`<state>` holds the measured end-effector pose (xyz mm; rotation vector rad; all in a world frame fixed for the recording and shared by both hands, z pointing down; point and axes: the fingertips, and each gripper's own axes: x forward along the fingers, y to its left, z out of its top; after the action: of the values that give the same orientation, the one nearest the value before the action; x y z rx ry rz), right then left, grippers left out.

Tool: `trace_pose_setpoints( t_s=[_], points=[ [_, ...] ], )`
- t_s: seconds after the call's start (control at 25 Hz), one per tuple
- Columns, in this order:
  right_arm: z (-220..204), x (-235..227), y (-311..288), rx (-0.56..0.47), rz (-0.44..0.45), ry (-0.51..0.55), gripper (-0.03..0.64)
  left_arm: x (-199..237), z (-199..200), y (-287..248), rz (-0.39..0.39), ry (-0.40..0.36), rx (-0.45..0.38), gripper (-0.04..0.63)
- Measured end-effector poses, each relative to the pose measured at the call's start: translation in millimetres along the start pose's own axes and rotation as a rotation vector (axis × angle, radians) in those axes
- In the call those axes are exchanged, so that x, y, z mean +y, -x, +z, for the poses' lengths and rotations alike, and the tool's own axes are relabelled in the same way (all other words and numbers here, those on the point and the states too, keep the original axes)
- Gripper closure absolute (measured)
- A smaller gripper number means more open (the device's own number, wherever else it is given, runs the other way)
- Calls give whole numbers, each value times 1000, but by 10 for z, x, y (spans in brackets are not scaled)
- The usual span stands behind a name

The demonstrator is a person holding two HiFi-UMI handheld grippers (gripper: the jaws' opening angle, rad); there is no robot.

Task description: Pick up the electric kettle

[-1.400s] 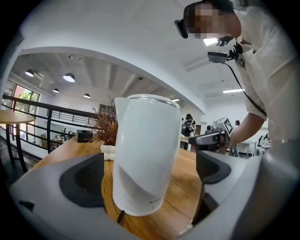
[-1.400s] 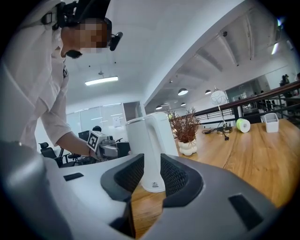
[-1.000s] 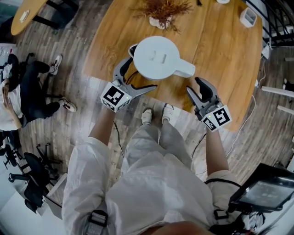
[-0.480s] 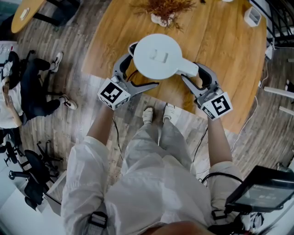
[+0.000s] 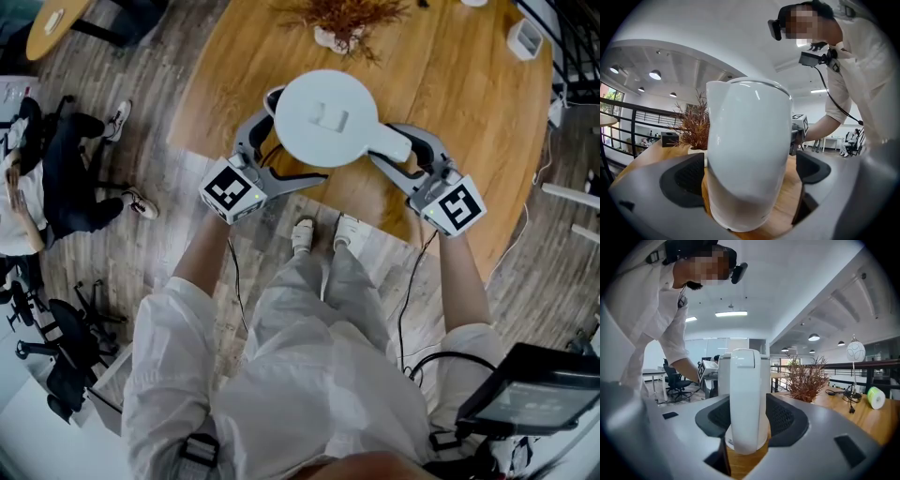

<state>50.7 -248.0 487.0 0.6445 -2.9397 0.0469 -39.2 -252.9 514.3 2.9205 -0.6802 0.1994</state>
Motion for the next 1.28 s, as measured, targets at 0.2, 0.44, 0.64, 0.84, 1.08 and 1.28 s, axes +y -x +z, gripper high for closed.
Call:
trace_pose_setpoints(
  t_s=[0.2,0.44,0.64,0.84,1.08,1.28],
  points=[
    [-61,63,-37,18,70,23,466,25,-15,-19,-7,-2,-2,9],
    [-241,79,-58,35,90,6,508,29,-103,-65,-24,-9,7,9],
    [-242,71,-66,33,102,5,514,44,-121,-88,-42,-25,20,9],
    [-224,65,-72,23,120,-1,514,89,-137,-102,-62,-60,18,9],
    [-239,62,-72,30,152,-8,514,52,-114,-161,-135,-110,0,8],
    [-232,85,-73,26,184,-18,514,59,-110,-156,-155,-107,-44,9]
  ],
)
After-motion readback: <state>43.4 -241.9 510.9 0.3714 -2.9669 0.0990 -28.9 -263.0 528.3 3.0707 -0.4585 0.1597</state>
